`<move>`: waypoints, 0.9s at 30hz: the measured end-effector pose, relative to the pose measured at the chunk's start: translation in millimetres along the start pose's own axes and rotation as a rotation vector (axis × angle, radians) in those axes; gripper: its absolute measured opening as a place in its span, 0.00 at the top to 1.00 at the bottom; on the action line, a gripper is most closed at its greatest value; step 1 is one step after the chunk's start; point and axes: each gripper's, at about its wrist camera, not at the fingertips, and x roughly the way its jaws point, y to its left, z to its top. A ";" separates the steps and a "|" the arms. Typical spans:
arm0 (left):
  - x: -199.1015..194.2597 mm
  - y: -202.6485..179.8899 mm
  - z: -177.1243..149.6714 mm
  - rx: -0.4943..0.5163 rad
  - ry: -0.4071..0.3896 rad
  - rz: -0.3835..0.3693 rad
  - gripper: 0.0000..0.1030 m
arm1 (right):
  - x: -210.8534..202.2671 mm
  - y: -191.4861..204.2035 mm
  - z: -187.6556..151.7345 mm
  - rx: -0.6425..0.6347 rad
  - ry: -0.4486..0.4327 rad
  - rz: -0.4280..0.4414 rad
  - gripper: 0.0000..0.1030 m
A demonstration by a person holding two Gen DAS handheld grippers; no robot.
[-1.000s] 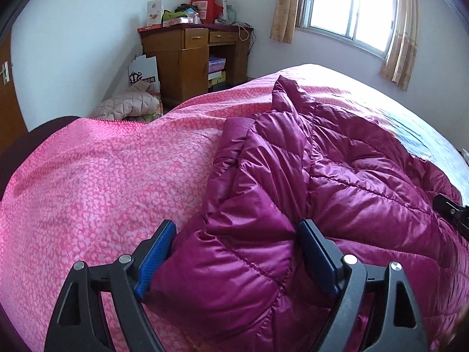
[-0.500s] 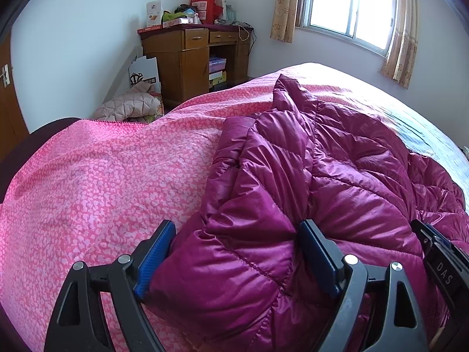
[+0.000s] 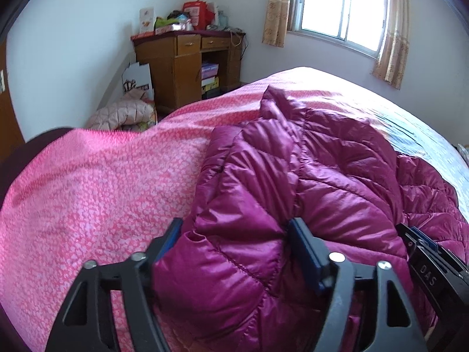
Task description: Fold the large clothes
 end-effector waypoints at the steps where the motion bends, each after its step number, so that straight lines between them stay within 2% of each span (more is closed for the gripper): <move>1: -2.9 -1.5 1.2 0.008 -0.010 0.000 0.47 | -0.1 -0.7 -0.4 0.002 0.000 0.003 0.74; 2: -6.1 -2.5 3.1 0.012 -0.020 -0.001 0.59 | -1.1 -1.6 -1.5 0.004 0.000 0.005 0.74; 5: -18.0 -4.8 12.5 0.014 -0.047 -0.049 0.74 | -1.4 -3.3 -2.6 0.012 0.002 0.013 0.74; 10: -39.4 -15.0 26.6 0.024 -0.087 -0.139 0.85 | -2.7 -6.0 -4.1 0.022 0.003 0.025 0.74; 13: -56.5 -27.3 37.5 0.053 -0.128 -0.200 0.96 | -3.8 -9.0 -4.2 0.030 0.003 0.036 0.74; 16: -80.4 -46.4 45.5 0.108 -0.184 -0.266 0.98 | -4.7 -13.0 -4.3 0.040 0.004 0.052 0.74; 18: -95.2 -65.9 49.0 0.174 -0.232 -0.267 0.98 | -5.1 -14.4 -4.4 0.043 0.009 0.065 0.74; 21: -105.9 -78.4 51.3 0.202 -0.253 -0.239 0.98 | -4.7 -20.2 -3.8 0.057 0.012 0.089 0.74; 24: -98.6 -59.7 52.4 0.120 -0.204 -0.194 0.97 | -6.5 -26.0 -5.2 0.066 0.010 0.102 0.74; 27: -79.6 -25.4 41.0 0.028 -0.130 -0.102 0.97 | -7.1 -27.4 -5.5 0.064 0.009 0.104 0.74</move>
